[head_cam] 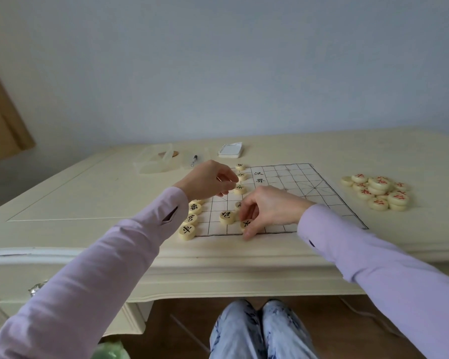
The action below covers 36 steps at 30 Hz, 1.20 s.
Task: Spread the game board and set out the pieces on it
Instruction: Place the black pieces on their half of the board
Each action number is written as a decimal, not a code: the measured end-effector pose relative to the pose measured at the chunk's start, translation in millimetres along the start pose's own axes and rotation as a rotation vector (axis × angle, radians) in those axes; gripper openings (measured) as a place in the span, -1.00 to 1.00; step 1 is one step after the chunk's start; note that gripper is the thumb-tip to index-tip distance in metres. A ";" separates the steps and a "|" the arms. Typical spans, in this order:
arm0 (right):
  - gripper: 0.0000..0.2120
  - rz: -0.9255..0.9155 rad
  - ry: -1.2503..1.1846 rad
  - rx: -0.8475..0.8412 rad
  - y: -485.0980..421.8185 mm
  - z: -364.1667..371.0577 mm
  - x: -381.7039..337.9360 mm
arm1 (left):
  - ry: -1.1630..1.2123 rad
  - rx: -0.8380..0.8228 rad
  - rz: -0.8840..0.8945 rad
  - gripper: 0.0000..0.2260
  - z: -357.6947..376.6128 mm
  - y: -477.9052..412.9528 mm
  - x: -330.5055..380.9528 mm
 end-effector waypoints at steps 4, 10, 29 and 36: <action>-0.62 0.016 -0.049 0.027 0.2 -1.8 3.3 | -0.001 -0.015 -0.007 -0.85 0.9 -0.2 -1.5; -0.80 0.194 -0.270 0.256 -18.2 -36.8 27.0 | -0.065 -0.098 -0.080 -0.87 5.1 -8.0 -1.9; -0.67 0.423 -0.621 0.088 -62.3 -23.4 50.2 | -0.161 -0.264 -0.086 -0.69 14.9 -35.4 -8.5; -0.67 0.458 -0.593 0.104 -88.3 -21.4 63.4 | -0.257 -0.236 -0.149 -0.61 26.7 -56.4 -20.8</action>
Point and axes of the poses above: each hand's wrist, its own y-axis away from the middle knuckle, its own z-axis out of the palm, x = y × z, the point moved 5 cm from there along -y, towards the middle knuckle, and after that the axes turned 1 degree about -x, right-handed, at the moved point
